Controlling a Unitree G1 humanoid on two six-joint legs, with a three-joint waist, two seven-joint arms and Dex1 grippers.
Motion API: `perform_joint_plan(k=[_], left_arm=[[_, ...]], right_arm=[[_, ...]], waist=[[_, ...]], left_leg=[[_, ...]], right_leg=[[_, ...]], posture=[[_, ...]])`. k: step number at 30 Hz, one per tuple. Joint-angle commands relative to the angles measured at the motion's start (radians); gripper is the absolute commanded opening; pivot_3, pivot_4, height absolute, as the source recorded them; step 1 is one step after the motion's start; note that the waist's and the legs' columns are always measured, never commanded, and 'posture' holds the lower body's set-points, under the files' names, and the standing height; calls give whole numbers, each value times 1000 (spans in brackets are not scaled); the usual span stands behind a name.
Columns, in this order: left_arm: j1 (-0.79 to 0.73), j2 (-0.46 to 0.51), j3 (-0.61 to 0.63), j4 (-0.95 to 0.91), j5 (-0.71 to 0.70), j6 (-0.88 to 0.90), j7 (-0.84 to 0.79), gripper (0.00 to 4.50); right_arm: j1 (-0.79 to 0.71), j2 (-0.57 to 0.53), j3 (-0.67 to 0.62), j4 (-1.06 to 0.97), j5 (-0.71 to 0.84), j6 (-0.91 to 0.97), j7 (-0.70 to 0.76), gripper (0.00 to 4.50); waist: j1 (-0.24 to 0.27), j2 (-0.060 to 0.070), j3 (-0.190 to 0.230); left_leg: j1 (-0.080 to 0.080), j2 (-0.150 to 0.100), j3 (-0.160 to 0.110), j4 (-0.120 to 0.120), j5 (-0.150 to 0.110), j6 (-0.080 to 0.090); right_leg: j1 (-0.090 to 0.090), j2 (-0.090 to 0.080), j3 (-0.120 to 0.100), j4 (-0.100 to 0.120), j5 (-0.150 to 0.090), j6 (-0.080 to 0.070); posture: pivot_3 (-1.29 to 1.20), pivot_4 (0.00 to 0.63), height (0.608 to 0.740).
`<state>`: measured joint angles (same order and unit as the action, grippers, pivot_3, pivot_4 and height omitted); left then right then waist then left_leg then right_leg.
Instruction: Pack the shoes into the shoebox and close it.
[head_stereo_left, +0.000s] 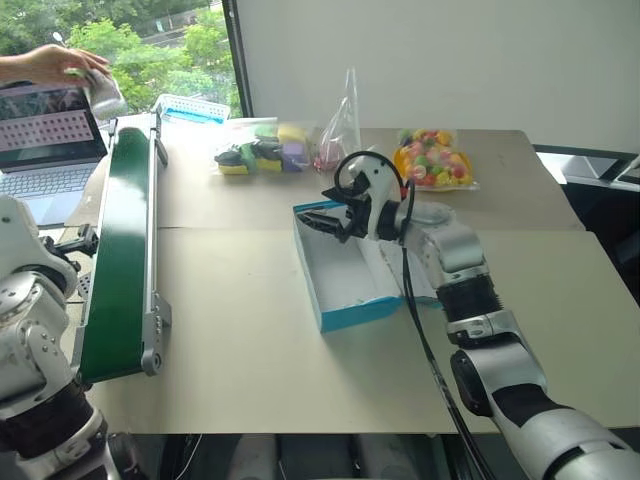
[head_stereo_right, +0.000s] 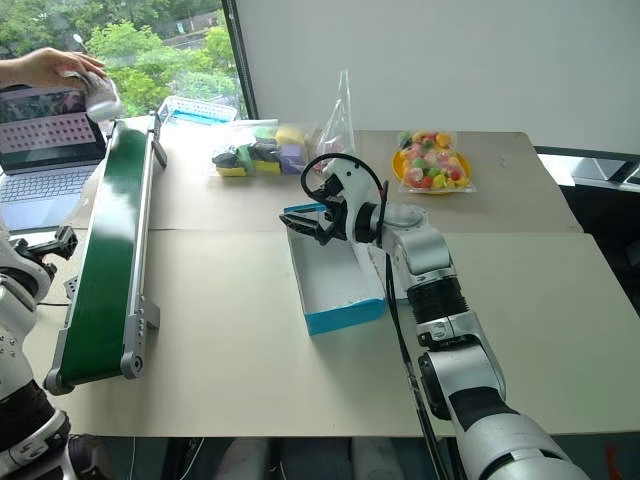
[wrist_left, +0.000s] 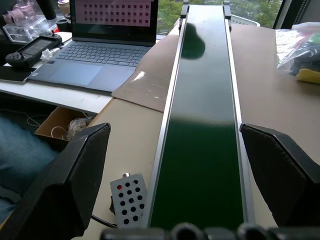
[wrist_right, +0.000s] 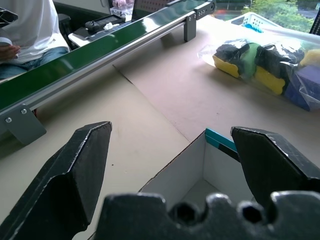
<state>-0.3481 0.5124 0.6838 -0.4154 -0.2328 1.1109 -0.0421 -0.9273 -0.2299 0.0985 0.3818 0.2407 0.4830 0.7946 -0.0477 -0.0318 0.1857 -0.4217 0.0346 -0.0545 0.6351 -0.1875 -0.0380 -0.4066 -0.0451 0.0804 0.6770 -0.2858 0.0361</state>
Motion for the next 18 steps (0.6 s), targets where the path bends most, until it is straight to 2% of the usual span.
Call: perform_joint_plan(k=[1, 7, 18], left_arm=[[5, 22, -28, -31, -11, -44, -33, 4471], [8, 10, -72, -54, -32, -42, -53, 4471], [70, -1, -47, -13, 21, -42, 12, 4471]], right_arm=[[-16, -1, -19, -32, 15, -7, 0, 4500], [-14, 4, -13, -30, 11, -7, -1, 4500], [38, 28, 10, -78, 16, 11, -10, 4500]], waist=[[2, 0, 0], [2, 0, 0], [-2, 0, 0]], left_leg=[[0, 0, 0, 0, 0, 0], [0, 0, 0, 0, 0, 0], [0, 0, 0, 0, 0, 0]], right_leg=[[0, 0, 0, 0, 0, 0], [0, 0, 0, 0, 0, 0], [0, 0, 0, 0, 0, 0]], posture=[[0, 150, 740], [0, 150, 740], [0, 150, 740]])
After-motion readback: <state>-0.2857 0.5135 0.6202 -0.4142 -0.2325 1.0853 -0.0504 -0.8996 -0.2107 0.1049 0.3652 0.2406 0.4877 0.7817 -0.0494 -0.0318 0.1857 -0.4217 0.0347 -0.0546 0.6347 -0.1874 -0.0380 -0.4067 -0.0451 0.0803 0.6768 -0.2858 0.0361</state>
